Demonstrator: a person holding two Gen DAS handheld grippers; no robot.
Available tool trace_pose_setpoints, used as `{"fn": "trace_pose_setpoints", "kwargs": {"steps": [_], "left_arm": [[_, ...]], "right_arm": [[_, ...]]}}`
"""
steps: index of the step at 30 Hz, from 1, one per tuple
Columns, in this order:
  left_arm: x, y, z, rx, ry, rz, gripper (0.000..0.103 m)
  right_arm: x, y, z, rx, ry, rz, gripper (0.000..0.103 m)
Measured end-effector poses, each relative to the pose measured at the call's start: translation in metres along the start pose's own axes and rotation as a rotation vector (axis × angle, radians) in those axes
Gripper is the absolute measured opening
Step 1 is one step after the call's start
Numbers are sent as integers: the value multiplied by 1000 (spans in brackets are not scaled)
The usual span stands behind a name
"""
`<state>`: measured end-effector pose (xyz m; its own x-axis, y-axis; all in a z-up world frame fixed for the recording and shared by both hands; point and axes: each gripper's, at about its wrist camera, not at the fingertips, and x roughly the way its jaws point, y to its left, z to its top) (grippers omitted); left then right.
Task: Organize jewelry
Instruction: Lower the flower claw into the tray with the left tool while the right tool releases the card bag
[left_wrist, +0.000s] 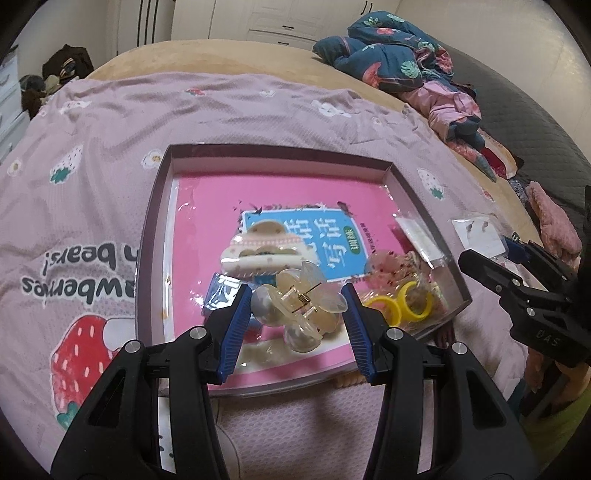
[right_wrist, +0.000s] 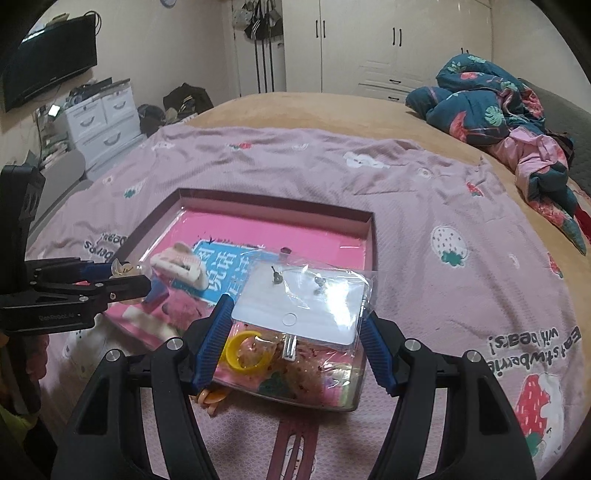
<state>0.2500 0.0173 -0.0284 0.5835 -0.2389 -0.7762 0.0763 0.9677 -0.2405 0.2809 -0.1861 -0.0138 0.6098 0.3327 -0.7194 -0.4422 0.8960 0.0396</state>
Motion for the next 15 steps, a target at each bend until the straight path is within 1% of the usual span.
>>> {"fn": "trace_pose_setpoints", "kwargs": {"steps": [8,11,15], "left_arm": [[-5,13,-15,-10,7,9,41],[-8,22,-20,-17,8,33,41],[-7,40,-22,-50,11,58,41]], "right_arm": [[21,12,2,-42,41,29,66],[31,15,2,-45,61,39,66],[41,20,1,-42,78,48,67]]}}
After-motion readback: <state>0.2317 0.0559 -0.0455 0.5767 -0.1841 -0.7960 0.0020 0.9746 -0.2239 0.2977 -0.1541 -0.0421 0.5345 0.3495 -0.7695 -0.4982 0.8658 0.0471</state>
